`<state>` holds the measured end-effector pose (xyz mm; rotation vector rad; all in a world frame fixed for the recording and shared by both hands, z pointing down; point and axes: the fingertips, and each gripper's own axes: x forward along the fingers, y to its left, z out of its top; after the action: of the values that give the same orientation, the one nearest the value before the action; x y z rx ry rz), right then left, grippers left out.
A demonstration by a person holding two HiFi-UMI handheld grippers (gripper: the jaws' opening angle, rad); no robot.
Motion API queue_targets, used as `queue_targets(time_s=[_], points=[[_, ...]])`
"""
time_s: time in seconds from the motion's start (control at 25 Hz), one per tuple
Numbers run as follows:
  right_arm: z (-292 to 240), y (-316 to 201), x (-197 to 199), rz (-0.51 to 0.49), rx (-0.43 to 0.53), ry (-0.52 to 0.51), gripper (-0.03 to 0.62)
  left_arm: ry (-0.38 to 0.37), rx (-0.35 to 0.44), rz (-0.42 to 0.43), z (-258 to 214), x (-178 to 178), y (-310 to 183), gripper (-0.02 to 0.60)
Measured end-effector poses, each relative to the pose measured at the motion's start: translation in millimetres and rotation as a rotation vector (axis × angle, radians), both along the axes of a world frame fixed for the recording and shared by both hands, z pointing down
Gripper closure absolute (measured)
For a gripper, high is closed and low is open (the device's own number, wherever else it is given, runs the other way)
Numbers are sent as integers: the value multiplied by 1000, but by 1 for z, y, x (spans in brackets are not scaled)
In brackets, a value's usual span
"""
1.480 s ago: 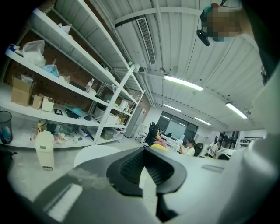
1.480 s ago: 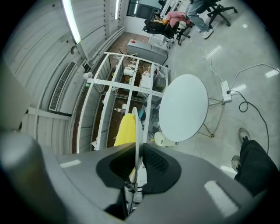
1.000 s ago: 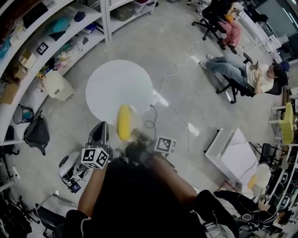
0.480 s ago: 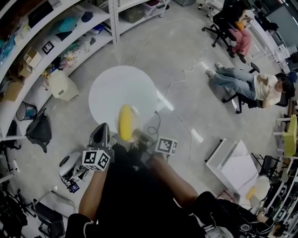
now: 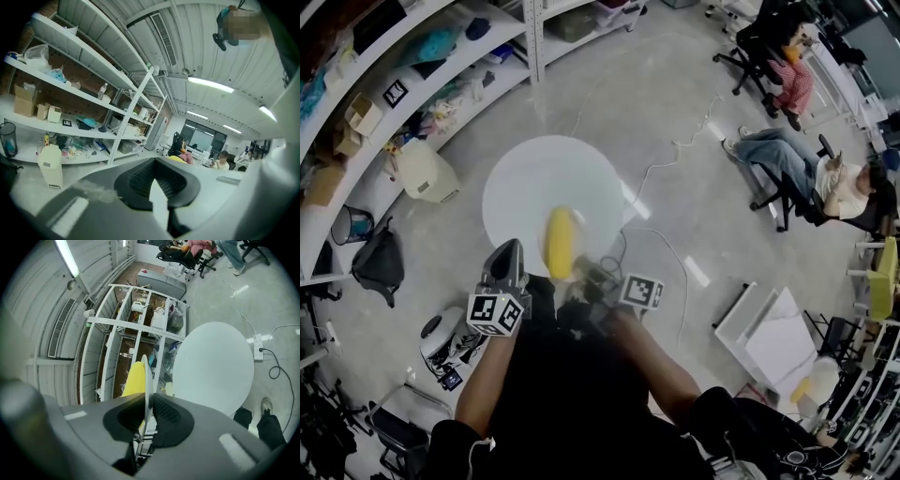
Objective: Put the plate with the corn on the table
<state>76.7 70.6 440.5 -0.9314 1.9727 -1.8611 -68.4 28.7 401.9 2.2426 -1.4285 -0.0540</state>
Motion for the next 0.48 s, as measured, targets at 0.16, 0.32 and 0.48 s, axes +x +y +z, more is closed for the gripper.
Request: queue_targets(time_s=[0.16, 0.32, 0.48], points=[[0, -18, -3, -5, 49, 11, 549, -1, -6, 15, 5, -5, -14, 578], [-2, -34, -9, -17, 113, -15, 549, -18, -8, 22, 12, -9, -26, 578], [22, -31, -7, 5, 14, 0, 549, -21, -23, 34, 27, -12, -34, 578]])
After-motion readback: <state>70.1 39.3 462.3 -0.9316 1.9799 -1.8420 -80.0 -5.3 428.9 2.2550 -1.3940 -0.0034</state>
